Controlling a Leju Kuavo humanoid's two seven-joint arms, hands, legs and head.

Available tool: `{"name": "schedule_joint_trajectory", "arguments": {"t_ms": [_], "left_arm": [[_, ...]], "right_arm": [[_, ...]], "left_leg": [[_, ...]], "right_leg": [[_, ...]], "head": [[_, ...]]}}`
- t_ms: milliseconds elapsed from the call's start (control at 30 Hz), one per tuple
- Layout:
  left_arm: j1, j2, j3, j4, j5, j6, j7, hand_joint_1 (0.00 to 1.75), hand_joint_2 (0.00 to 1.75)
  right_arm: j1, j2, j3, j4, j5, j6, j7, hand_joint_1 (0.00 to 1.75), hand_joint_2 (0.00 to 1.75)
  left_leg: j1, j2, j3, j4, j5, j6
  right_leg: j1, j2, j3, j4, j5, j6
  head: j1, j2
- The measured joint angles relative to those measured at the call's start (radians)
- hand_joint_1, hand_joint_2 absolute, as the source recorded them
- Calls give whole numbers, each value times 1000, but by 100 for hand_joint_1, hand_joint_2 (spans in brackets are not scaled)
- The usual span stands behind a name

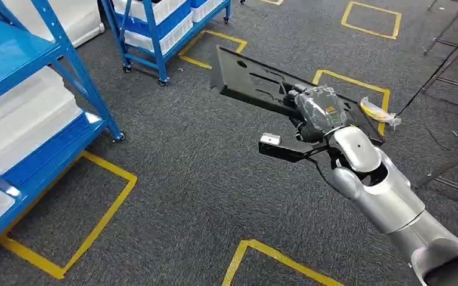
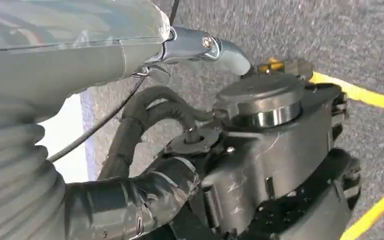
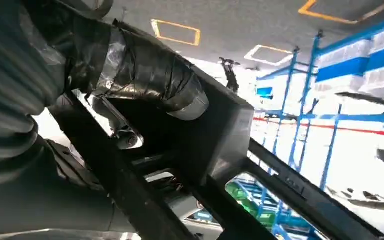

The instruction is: Take the parts from the cabinet and place them on the table.

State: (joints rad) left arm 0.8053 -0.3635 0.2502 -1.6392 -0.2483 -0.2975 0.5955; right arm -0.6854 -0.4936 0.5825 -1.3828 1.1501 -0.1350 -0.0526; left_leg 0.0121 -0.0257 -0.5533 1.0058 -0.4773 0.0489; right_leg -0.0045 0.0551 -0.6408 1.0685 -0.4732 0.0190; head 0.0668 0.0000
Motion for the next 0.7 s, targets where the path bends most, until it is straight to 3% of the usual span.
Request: {"name": "schedule_joint_trajectory", "arguments": {"t_ms": [33,67,100,133,167,200,233,267,300,333,433,467,500,533,600,633,667,700], "left_arm": [[1,-1,-3,0,0,3,0,0,175],[4,-1,-6,-3,0,1,0,0,175],[8,-1,-9,-7,-1,-3,0,0,175],[10,-1,-12,-10,-1,-6,0,0,175],[10,-1,-15,-11,-1,-7,0,0,175],[10,-1,-17,-13,0,-7,0,0,175],[10,-1,-19,-15,2,-6,2,0,175],[11,-1,-21,-18,10,-1,6,0,175],[12,-1,-23,-20,18,6,11,0,175],[14,-1,-24,-21,23,12,17,0,175],[14,0,-23,-24,37,21,36,0,175],[9,0,-20,-24,39,21,40,0,175],[8,1,-10,-24,40,14,43,0,175],[2,1,2,-23,40,7,43,0,175],[-9,1,31,-16,40,-6,43,0,175],[-21,2,52,-9,40,-20,43,0,175],[-36,3,85,3,40,-40,43,0,175],[-50,3,108,10,38,-54,43,0,175]], "right_arm": [[-4,2,1,1,0,1,3,175,175],[-2,2,2,1,-2,1,4,175,175],[6,2,3,1,-2,1,5,175,175],[15,2,5,1,-3,1,5,175,175],[21,2,8,1,-4,1,5,175,175],[25,2,9,1,-5,1,5,175,175],[26,2,10,1,-5,1,5,175,175],[25,-1,10,-1,-5,0,5,175,175],[25,-3,10,-3,-5,0,5,175,175],[27,-2,10,-3,-4,0,5,175,175],[42,-2,10,-3,14,-7,16,175,175],[51,1,10,-10,27,-8,22,175,175],[54,14,13,-16,44,-8,28,175,175],[53,27,15,-16,63,-6,37,175,175],[54,68,30,-16,94,4,56,175,175],[54,91,43,-16,109,12,69,175,175],[54,118,65,-14,127,18,83,175,175],[53,135,78,-13,135,22,91,175,175]], "left_leg": [[-1,14,1,-1,1,2],[-1,27,1,-1,1,2],[-1,41,1,-1,-1,3],[-1,54,2,-1,-3,2],[-1,65,3,-1,-5,0],[-1,78,6,-1,-8,-2],[-1,90,11,-1,-12,-5],[-1,100,17,-1,-16,-8],[-6,110,21,0,-21,-15],[-9,117,23,0,-26,-23],[-6,151,35,-6,-31,-35],[-4,137,33,3,-44,-44],[-2,85,27,34,-67,-44],[-1,52,-1,96,-104,-43],[0,30,-77,244,-171,-46],[0,28,-108,296,-180,-48],[0,28,-119,300,-158,-49],[0,26,-107,257,-119,-48]], "right_leg": [[-3,-30,-33,66,-39,7],[-7,-44,-75,151,-78,12],[-11,-48,-113,226,-104,17],[-16,-50,-136,267,-108,21],[-20,-52,-134,256,-89,23],[-21,-56,-108,202,-52,23],[-21,-65,-58,111,-5,22],[-18,-92,-2,14,35,18],[-6,-147,29,-47,33,13],[3,-133,30,-49,35,3],[8,-98,26,-52,34,-8],[-7,-87,38,-68,42,-19],[-3,-77,41,-72,42,-25],[-2,-69,41,-71,44,-34],[1,-42,40,-70,42,-39],[2,-26,40,-68,41,-40],[2,-7,40,-64,40,-41],[2,8,39,-59,38,-41]], "head": [[-2,0],[-2,0],[-1,0],[-1,0],[-1,0],[-1,0],[-1,0],[-1,0],[-1,0],[-2,0],[-1,0],[-2,0],[0,0],[-2,0],[-2,0],[-2,0],[-2,0],[-2,0]]}}
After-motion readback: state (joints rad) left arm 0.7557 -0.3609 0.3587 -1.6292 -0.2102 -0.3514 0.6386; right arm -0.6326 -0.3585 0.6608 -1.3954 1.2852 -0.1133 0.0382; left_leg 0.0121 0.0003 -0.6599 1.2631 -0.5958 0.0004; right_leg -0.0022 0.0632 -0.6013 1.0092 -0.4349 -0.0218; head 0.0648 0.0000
